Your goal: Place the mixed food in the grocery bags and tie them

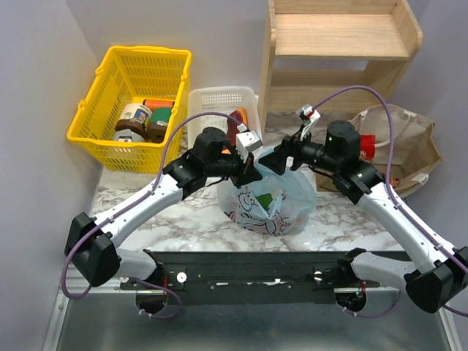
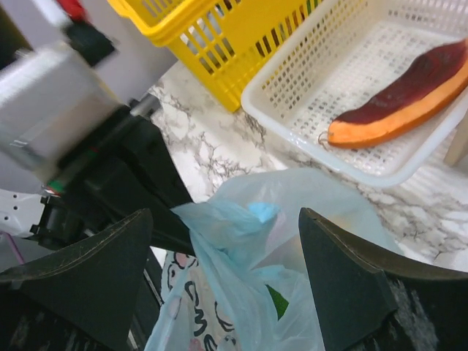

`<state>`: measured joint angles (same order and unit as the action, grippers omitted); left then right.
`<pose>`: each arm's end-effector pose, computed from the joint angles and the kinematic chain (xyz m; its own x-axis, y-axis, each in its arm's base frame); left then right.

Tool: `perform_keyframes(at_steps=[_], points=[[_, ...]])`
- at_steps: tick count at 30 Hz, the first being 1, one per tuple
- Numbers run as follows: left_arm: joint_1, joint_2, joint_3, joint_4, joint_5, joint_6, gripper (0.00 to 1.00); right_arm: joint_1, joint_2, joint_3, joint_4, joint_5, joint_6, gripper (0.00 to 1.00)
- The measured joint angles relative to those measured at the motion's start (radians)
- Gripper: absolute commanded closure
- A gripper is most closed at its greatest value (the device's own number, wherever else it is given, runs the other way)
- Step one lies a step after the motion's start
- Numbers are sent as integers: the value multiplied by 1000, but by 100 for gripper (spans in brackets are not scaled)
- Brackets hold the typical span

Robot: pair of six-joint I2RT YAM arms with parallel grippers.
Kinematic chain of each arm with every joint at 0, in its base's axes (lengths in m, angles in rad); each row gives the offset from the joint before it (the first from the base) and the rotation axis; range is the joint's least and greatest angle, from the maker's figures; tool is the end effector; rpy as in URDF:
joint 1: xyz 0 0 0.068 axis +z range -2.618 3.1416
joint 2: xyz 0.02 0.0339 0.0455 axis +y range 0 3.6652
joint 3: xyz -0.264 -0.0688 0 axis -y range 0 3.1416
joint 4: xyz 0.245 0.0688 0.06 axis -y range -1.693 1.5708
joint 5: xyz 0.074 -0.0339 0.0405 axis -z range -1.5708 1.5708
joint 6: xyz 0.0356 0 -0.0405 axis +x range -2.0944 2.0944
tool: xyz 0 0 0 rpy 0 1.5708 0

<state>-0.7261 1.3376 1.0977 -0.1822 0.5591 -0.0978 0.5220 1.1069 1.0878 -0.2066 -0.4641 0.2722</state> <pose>0.2165 -0.2175 0.3277 -0.3952 0.2402 -0.8867 0.8904 0.3377 -0.3053 0.2097 0.1390 0.3812 -0.4084 0.0424 -0.9118 -0.7415 0.5671 0.3585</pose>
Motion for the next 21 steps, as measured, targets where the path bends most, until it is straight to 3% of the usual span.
perform_keyframes(at_steps=[3,5,16,19,21], points=[[-3,-18,0,2,-4,-1,100,0,6,-51,36,-19,31,15],[-3,-28,-1,2,-5,-1,100,0,9,-76,64,-38,49,23],[-3,-32,-13,9,-5,-8,100,0,4,-187,292,-129,106,94],[-3,-32,-14,12,-5,-12,100,0,-6,-208,327,-132,120,99],[-3,-32,-14,19,-6,-18,85,0,-14,-219,344,-128,126,99]])
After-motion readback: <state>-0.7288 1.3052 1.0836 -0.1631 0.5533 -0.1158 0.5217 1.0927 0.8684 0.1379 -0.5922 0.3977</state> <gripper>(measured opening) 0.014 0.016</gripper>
